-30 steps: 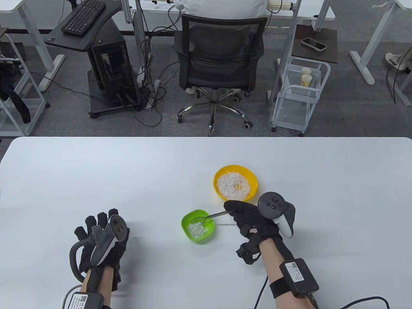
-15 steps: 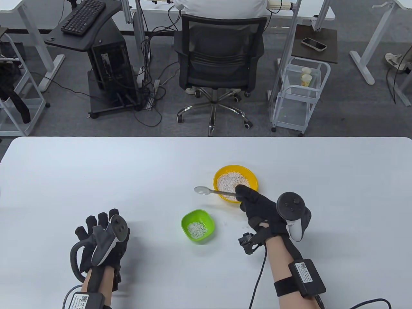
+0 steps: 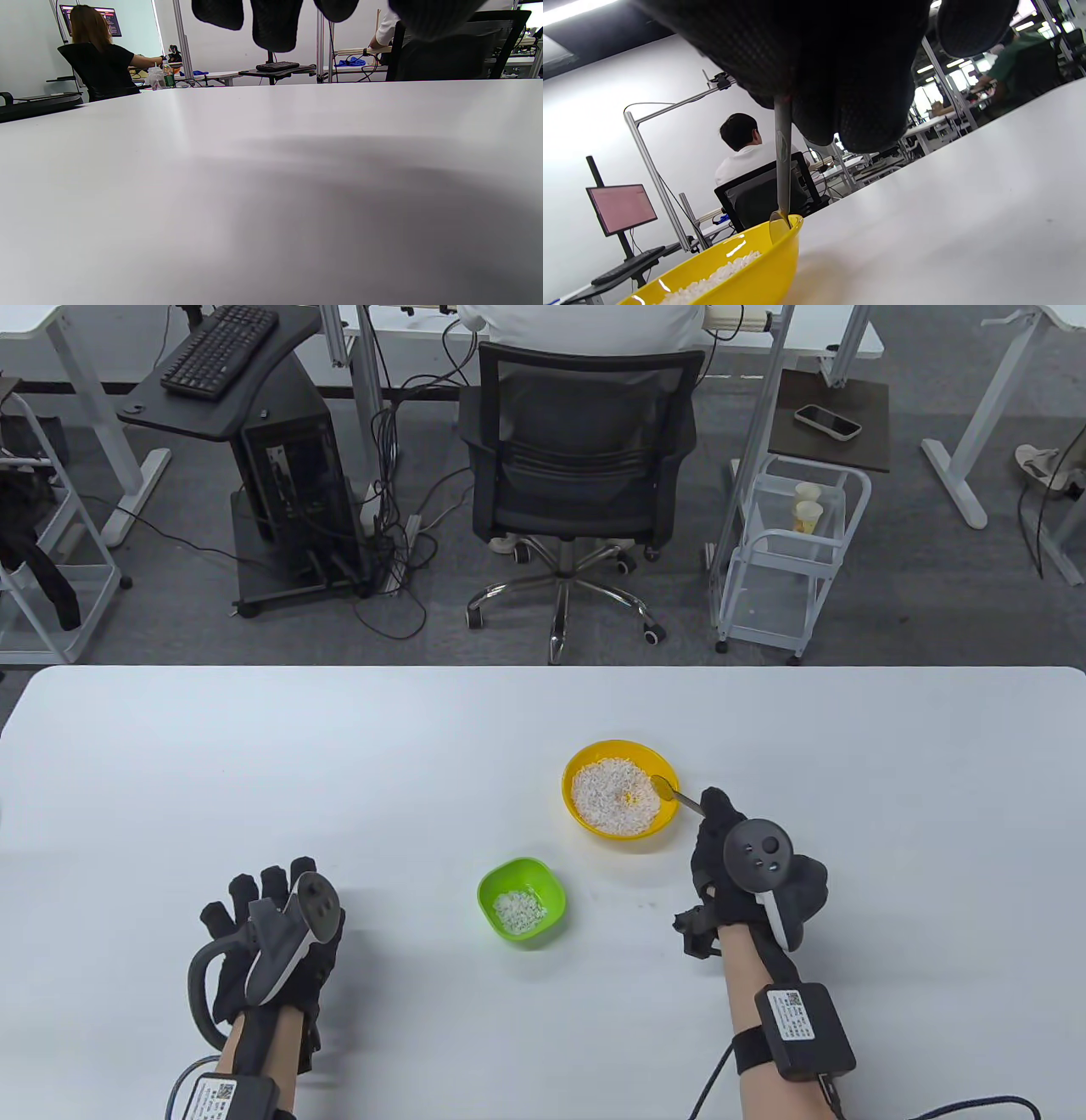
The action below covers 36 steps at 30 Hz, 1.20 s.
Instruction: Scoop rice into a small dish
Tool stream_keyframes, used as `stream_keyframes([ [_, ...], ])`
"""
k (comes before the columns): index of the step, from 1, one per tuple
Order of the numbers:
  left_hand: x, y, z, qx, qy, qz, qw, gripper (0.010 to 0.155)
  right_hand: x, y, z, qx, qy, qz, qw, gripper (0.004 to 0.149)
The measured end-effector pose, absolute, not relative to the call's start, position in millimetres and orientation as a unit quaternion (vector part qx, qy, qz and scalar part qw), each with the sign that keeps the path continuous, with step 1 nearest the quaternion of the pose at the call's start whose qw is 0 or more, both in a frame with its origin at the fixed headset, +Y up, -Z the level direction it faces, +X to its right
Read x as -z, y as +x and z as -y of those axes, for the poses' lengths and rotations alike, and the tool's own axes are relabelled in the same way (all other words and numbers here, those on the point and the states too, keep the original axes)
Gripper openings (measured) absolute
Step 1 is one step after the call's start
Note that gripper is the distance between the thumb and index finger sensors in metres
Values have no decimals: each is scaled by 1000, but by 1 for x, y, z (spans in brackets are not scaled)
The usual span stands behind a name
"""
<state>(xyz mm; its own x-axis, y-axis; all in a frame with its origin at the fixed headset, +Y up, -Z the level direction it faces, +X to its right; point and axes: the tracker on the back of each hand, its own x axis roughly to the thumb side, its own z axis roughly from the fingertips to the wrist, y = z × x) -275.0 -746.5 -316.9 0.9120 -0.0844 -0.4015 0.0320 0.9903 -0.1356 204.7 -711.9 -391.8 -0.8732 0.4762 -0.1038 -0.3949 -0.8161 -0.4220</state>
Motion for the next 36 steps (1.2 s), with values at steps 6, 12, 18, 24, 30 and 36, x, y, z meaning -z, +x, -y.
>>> stream_keyframes([
  [6,316,-274,745,23,-61,-206,976,71,395,204,721,-932,-93,152,315,40],
  [12,316,-274,746,28,-64,-207,976,71,396,205,736,-872,-115,94,466,40],
  [18,315,-272,744,25,-61,-205,977,71,398,203,756,-819,-159,50,549,42],
  [24,315,-274,744,14,-58,-203,977,72,395,208,764,-792,-199,50,576,43],
  [30,314,-275,741,10,-55,-200,978,72,395,215,769,-772,-220,48,595,43],
  [36,313,-275,740,7,-54,-198,979,73,394,220,763,-760,-215,57,610,43],
])
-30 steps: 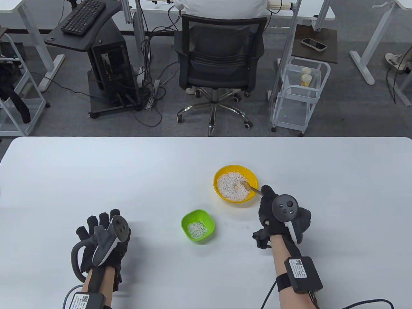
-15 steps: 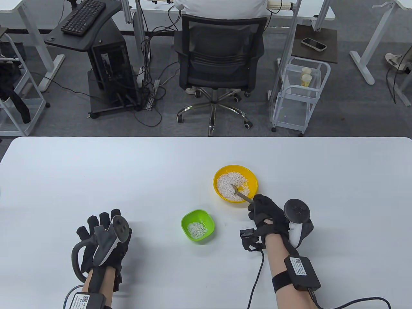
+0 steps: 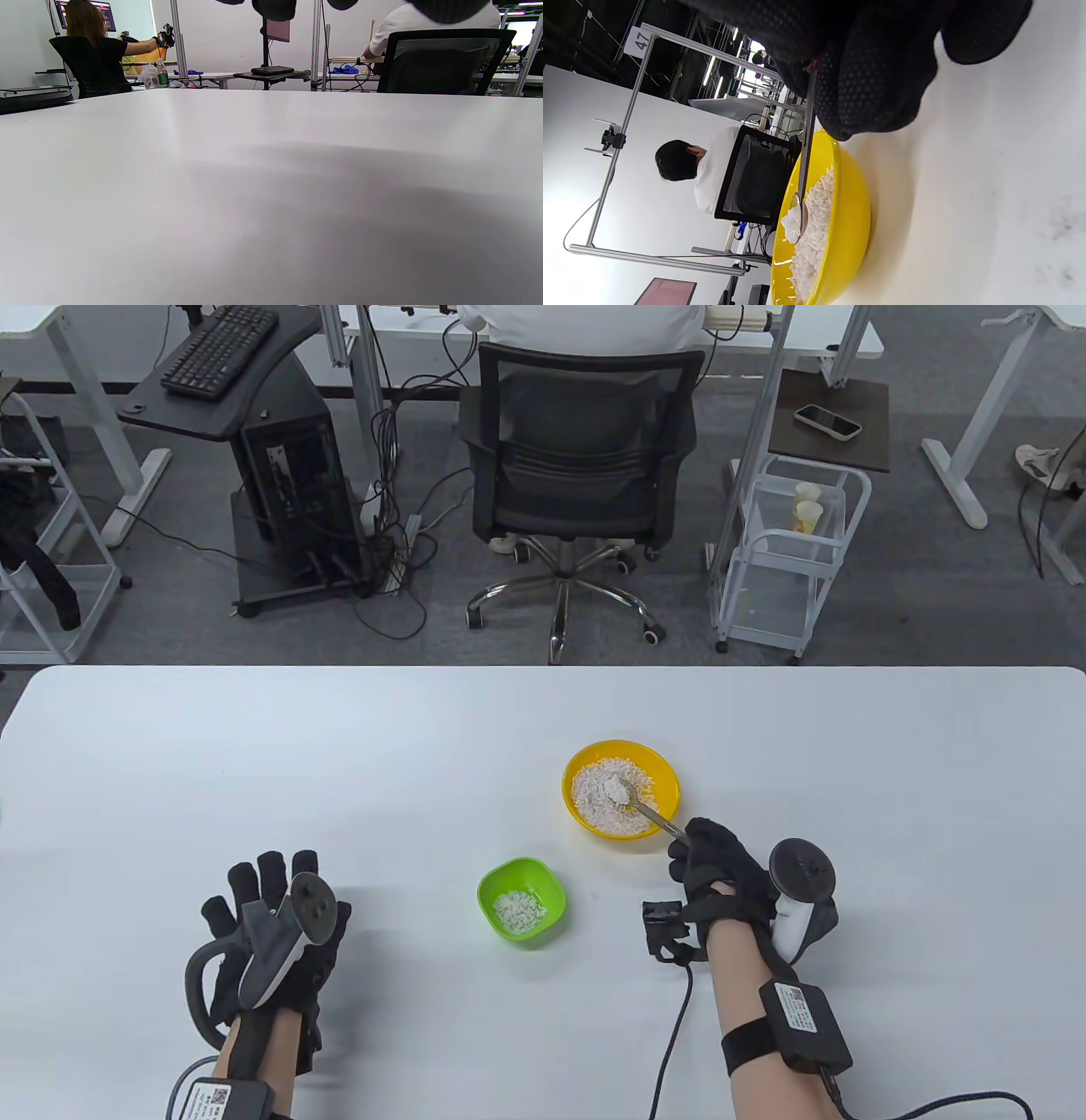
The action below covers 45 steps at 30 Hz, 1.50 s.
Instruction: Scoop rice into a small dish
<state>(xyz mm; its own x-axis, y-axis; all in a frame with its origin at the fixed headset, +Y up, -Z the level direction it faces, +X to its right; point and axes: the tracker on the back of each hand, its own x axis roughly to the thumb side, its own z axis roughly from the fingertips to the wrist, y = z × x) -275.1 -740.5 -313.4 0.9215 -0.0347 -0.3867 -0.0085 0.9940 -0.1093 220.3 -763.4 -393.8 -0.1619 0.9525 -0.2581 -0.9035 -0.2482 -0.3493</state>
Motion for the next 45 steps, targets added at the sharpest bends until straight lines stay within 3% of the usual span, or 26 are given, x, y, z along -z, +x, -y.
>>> stream_keyframes([
  [6,315,-276,742,13,-60,-200,978,73,394,218,754,-746,-177,46,641,42],
  [12,314,-276,742,10,-61,-200,978,73,399,209,755,-745,-108,-37,657,42],
  [19,314,-275,742,16,-65,-202,977,73,401,186,757,-773,-40,-129,620,41],
  [25,314,-276,742,11,-69,-203,977,73,401,170,757,-811,-15,-165,561,42],
  [34,315,-275,743,16,-72,-203,976,73,397,158,749,-855,19,-149,497,42],
  [38,314,-274,743,14,-73,-203,976,73,396,154,739,-897,50,-106,426,41],
  [45,314,-274,743,13,-73,-203,976,73,390,149,720,-917,103,-26,385,39],
])
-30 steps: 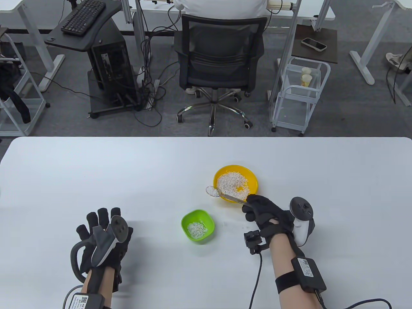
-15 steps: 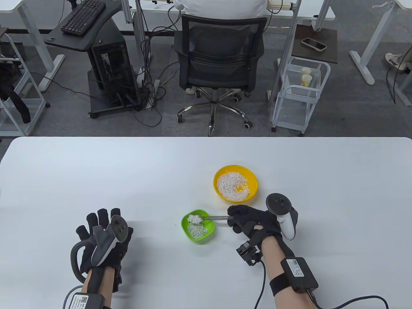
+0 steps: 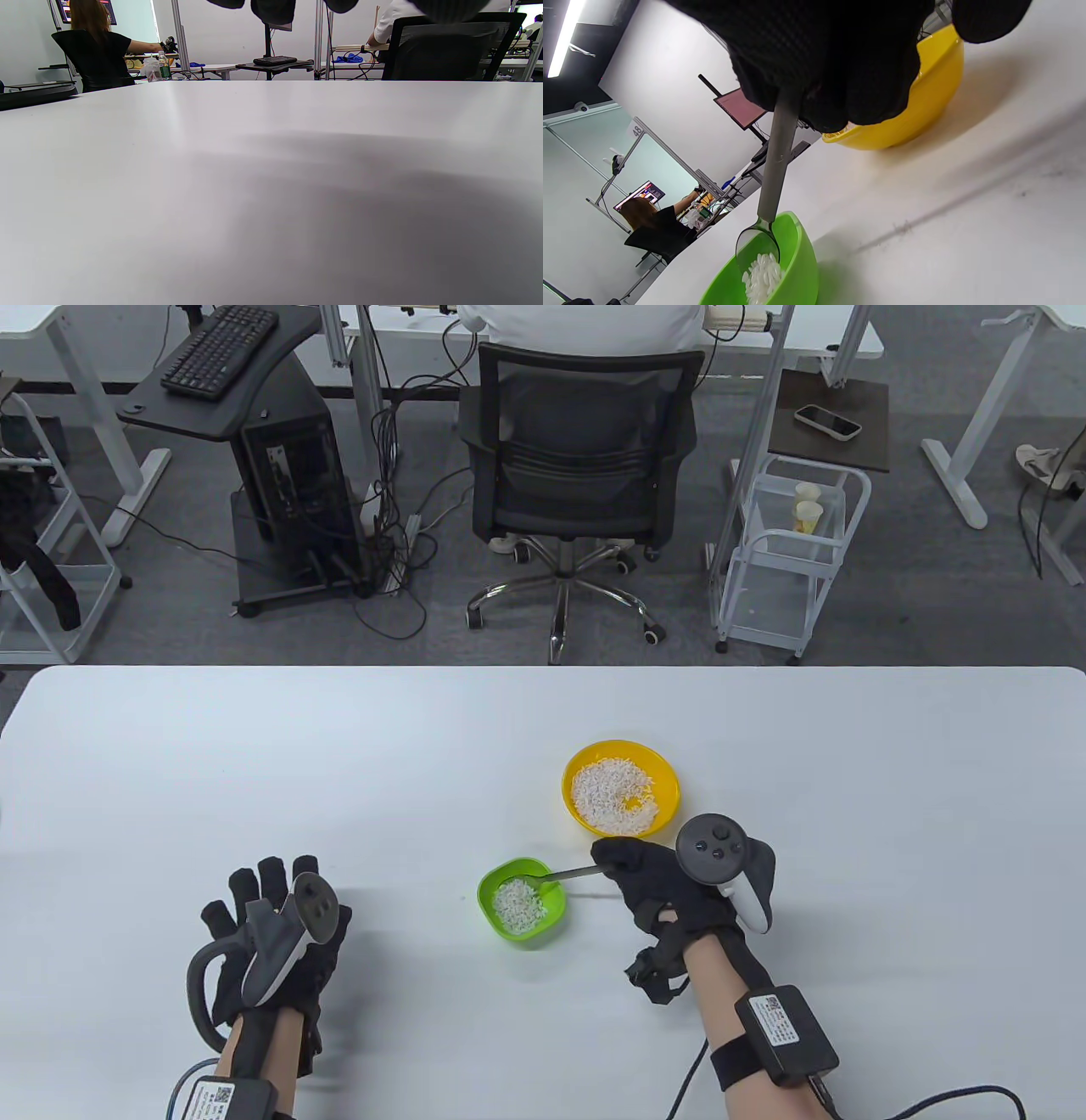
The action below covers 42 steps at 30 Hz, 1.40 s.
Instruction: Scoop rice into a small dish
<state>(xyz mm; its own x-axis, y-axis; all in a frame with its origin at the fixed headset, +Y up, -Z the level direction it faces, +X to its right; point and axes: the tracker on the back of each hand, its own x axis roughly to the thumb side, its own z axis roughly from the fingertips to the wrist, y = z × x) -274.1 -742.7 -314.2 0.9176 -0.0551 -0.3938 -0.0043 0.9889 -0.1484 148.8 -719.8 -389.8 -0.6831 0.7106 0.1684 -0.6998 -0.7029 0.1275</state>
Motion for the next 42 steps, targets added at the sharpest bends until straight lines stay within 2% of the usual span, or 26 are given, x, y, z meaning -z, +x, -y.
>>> stream_keyframes([
  [5,315,-274,744,18,-77,-204,976,73,387,149,711,-925,121,14,360,38],
  [10,314,-274,744,13,-75,-204,976,73,387,157,703,-906,124,27,404,38],
  [12,314,-274,744,11,-75,-204,976,73,386,169,696,-886,96,78,447,39],
  [14,315,-274,744,11,-75,-205,976,73,384,185,692,-879,36,136,456,40],
  [16,315,-274,745,13,-77,-205,976,73,381,199,693,-903,-27,179,390,41],
  [18,317,-274,747,20,-82,-208,974,73,382,209,696,-925,-60,201,316,41],
  [21,316,-274,747,26,-79,-207,975,73,385,217,702,-943,-91,207,245,41],
  [25,316,-274,747,19,-80,-205,975,73,389,211,711,-944,-85,198,250,41],
  [31,317,-274,749,18,-82,-205,975,73,391,200,720,-960,-74,178,205,41],
  [38,316,-274,748,16,-80,-201,976,72,397,204,731,-923,-66,115,362,40],
  [42,316,-273,747,18,-79,-202,976,73,397,203,743,-874,-93,68,472,41],
])
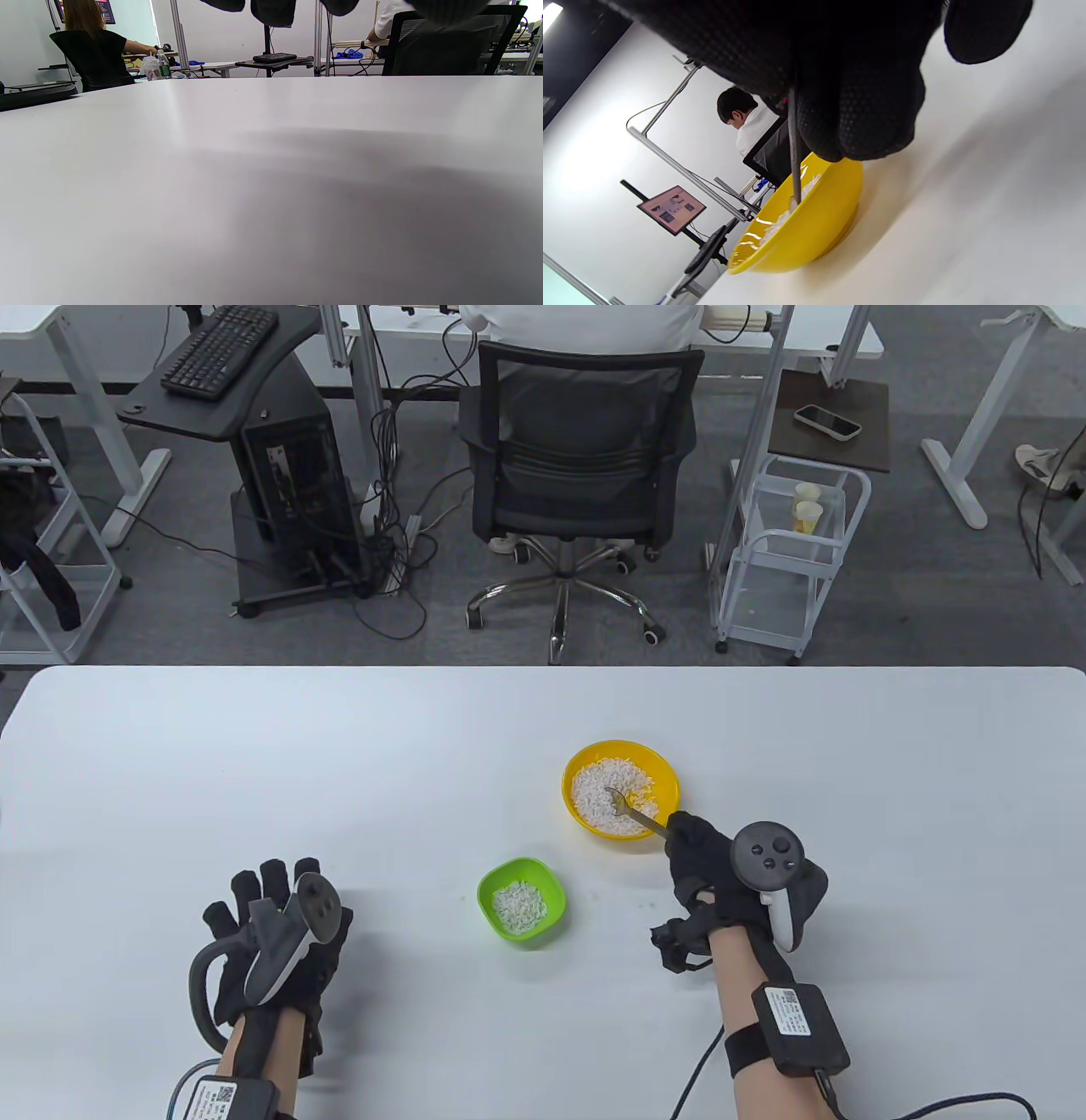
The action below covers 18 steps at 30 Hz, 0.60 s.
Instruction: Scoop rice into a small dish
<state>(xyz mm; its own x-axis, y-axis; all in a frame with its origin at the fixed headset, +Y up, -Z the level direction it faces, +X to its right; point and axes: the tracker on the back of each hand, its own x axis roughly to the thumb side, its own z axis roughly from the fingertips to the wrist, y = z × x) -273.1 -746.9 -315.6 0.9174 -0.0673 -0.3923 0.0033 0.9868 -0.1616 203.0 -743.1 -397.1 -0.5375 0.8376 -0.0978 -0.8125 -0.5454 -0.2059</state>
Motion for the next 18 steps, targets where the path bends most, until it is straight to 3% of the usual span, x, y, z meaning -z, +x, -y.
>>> stream_keyframes([
  [7,317,-273,749,23,-81,-203,976,72,398,194,762,-818,-140,11,558,43],
  [18,316,-274,748,21,-82,-204,975,72,394,200,763,-784,-185,22,593,43],
])
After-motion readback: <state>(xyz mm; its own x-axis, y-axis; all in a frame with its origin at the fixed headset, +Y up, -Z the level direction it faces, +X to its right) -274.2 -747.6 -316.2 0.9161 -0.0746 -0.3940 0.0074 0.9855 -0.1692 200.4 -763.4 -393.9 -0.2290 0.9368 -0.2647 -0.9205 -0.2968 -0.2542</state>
